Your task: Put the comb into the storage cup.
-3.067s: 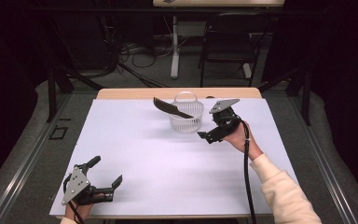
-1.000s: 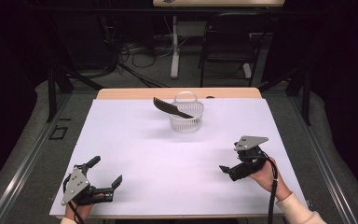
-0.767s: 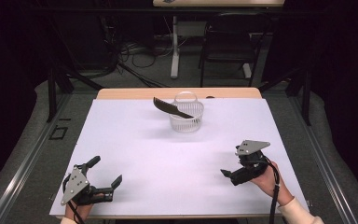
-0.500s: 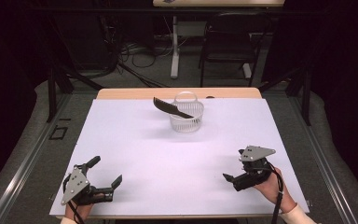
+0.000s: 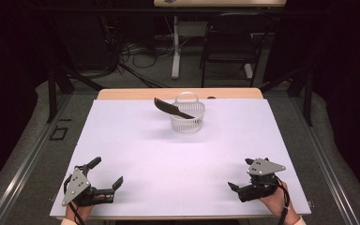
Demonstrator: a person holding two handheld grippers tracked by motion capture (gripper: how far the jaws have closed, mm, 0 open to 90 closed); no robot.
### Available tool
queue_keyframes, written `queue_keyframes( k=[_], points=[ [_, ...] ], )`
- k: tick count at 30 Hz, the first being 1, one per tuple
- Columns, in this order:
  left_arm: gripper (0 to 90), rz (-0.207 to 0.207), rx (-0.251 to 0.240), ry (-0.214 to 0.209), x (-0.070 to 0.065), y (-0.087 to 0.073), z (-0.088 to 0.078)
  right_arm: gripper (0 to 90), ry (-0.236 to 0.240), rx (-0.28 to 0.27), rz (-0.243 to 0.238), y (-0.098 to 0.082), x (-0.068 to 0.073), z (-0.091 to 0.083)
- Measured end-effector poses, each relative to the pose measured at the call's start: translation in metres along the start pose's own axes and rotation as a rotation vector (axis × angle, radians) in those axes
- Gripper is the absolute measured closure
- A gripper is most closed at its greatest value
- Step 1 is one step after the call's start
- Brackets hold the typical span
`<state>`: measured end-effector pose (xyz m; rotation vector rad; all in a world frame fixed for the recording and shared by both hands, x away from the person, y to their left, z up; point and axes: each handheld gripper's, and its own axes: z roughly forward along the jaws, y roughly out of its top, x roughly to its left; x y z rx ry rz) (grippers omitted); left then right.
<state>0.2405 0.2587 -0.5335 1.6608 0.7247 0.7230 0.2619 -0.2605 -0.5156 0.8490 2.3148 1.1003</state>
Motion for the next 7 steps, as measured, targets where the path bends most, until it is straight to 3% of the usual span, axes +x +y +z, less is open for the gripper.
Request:
queue_keyframes(
  k=[7],
  points=[
    [0.3, -0.003, 0.005, -0.004, 0.0005, -0.0004, 0.0012, 0.0, -0.015, -0.009, 0.010, -0.0036, -0.0004, -0.0004]
  ],
)
